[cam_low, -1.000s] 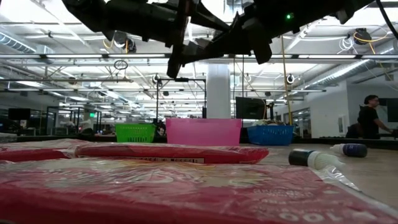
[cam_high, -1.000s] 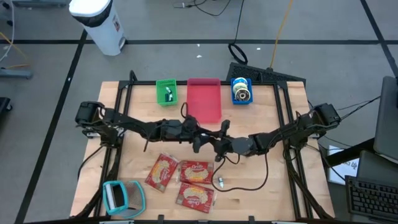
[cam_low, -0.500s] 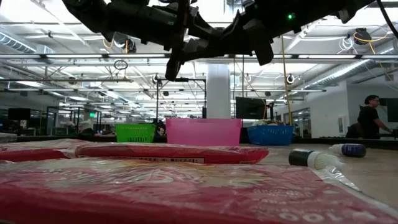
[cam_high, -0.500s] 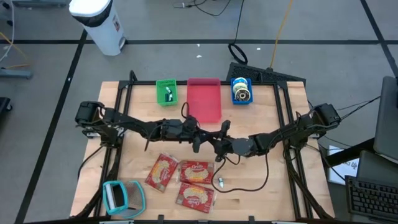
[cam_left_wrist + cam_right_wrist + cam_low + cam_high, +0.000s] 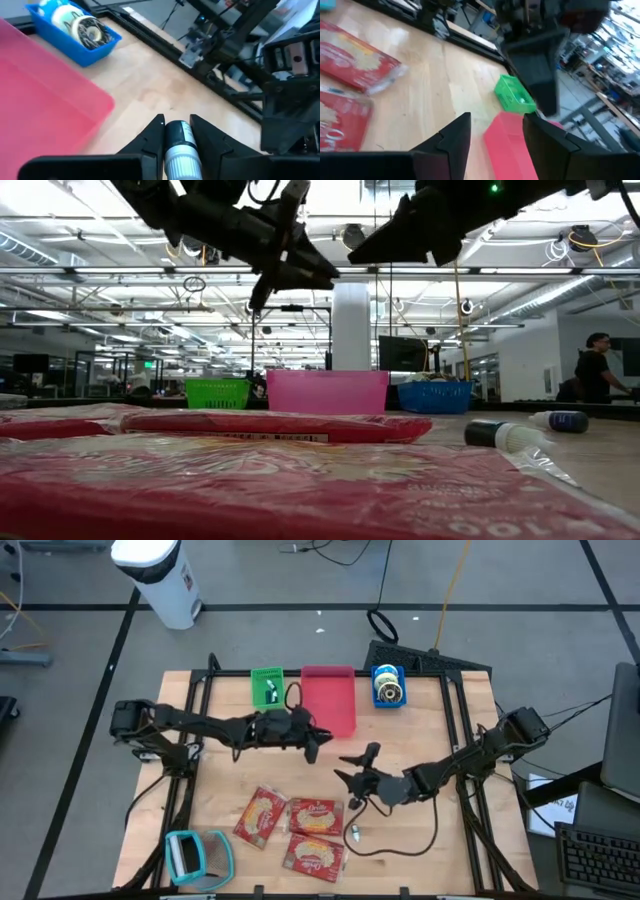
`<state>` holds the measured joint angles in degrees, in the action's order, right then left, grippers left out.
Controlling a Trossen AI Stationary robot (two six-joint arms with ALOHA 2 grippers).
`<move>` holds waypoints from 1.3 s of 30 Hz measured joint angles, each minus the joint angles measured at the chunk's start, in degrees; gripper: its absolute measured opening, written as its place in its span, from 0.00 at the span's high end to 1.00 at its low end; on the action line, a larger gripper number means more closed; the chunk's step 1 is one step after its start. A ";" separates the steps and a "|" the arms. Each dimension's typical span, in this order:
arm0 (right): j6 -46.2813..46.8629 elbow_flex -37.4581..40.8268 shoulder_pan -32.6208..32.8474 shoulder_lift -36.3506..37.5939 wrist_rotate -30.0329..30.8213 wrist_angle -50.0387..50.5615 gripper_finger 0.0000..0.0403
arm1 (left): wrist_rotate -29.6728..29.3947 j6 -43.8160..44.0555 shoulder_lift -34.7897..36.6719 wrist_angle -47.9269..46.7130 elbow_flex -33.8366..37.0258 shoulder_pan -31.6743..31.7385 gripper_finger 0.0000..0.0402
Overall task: Pick & Place Food Item
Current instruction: Put the bottom violet food coloring bottle into the green bin
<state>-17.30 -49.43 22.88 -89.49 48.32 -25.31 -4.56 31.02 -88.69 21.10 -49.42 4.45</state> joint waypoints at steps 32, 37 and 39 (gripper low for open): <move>16.57 26.20 4.24 26.19 13.11 -3.22 0.63 | -16.55 4.91 12.90 1.94 23.60 28.87 0.80; 15.60 28.24 4.18 26.15 13.12 -6.46 0.63 | -16.52 5.04 12.88 1.51 23.60 30.05 0.79; 14.99 28.20 4.19 26.14 13.08 -6.29 0.63 | -16.52 4.90 12.88 1.90 23.60 30.05 0.79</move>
<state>-2.31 -21.23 27.07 -63.35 61.40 -31.60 -21.08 35.92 -75.81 23.00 -25.82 34.50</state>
